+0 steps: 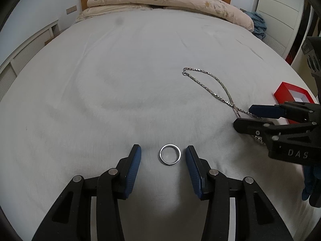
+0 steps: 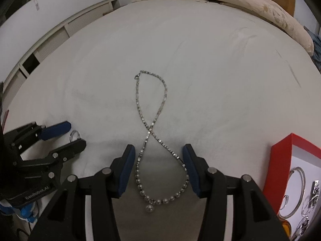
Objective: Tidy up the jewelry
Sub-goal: 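Grasp the silver ring with left gripper while right gripper grasps the necklace, then carry the ring and necklace into the red box and release both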
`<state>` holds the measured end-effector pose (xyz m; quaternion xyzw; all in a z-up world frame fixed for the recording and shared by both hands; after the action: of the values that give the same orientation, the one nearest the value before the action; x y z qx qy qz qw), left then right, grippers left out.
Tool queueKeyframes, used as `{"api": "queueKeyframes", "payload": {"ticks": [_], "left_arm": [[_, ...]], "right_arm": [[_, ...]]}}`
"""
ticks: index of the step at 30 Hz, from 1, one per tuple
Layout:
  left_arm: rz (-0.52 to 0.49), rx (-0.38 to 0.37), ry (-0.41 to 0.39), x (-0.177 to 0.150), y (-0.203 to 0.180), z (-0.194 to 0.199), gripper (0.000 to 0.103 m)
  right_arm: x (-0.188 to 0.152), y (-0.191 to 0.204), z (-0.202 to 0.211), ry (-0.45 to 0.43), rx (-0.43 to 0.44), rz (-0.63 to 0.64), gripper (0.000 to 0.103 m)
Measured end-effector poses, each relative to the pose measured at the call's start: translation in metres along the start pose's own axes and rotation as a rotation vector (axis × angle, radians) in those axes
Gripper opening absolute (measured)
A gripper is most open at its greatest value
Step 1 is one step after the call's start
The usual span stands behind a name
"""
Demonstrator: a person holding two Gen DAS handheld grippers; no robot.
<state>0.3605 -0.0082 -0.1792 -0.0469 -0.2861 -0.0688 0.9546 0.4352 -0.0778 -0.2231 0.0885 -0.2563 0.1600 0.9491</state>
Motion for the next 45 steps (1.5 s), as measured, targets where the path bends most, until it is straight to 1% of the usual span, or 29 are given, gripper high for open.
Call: {"api": "queueKeyframes", "payload": {"ticks": [5,7,10,12,16,21,24,27,30,32,36,42,45], "left_arm": [[-0.005,0.006,-0.004,-0.001,0.000,-0.001,0.045],[-0.007,0.006,-0.006,-0.001,0.001,-0.001,0.045],[-0.008,0.008,-0.009,-0.002,0.001,-0.001,0.045],[-0.010,0.011,-0.011,-0.001,0.001,-0.001,0.045],[-0.012,0.016,-0.015,-0.003,-0.001,-0.002,0.045],[-0.013,0.019,-0.015,-0.003,-0.002,-0.002,0.045],[-0.014,0.019,-0.016,-0.003,-0.002,-0.002,0.044],[-0.017,0.019,-0.016,-0.002,-0.003,-0.001,0.039],[-0.027,0.018,-0.017,-0.002,-0.005,0.000,0.031],[-0.026,0.008,-0.015,-0.002,-0.005,0.001,0.021],[-0.018,0.005,-0.012,-0.002,-0.003,0.001,0.020],[0.029,-0.030,-0.005,-0.002,0.000,0.008,0.020],[0.023,-0.033,-0.002,-0.006,0.001,0.013,0.020]], "right_arm": [[0.002,0.003,-0.004,0.018,-0.009,0.016,0.048],[0.001,0.005,-0.004,0.023,-0.011,0.022,0.047],[0.004,0.014,-0.007,0.028,-0.012,0.031,0.046],[0.002,0.014,-0.005,0.025,-0.012,0.040,0.039],[0.000,0.021,-0.003,0.017,-0.001,0.049,0.031],[-0.003,0.025,-0.002,0.026,0.021,0.060,0.017],[-0.002,0.026,-0.002,0.028,0.033,0.055,0.010],[-0.003,0.030,0.000,0.016,0.036,0.051,0.004],[-0.004,0.032,0.005,-0.004,0.042,0.032,0.003],[-0.007,0.033,0.009,-0.015,0.050,0.022,0.003],[-0.009,0.035,0.020,-0.035,0.061,0.000,0.003],[-0.006,0.038,0.036,-0.068,0.074,-0.027,0.003],[-0.007,0.038,0.048,-0.089,0.085,-0.039,0.003]]}}
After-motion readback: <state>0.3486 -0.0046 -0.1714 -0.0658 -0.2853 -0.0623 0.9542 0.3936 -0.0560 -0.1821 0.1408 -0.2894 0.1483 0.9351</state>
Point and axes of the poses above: each gripper's, at about its wrist camera, not at the fingertips, and z roughly against the way its jaws point, y to its left, x to its top, the point moved 9 cm from there along -z, roughly the way its jaws point, and after that the axes turned 1 degree about z, right-handed, at the moved point
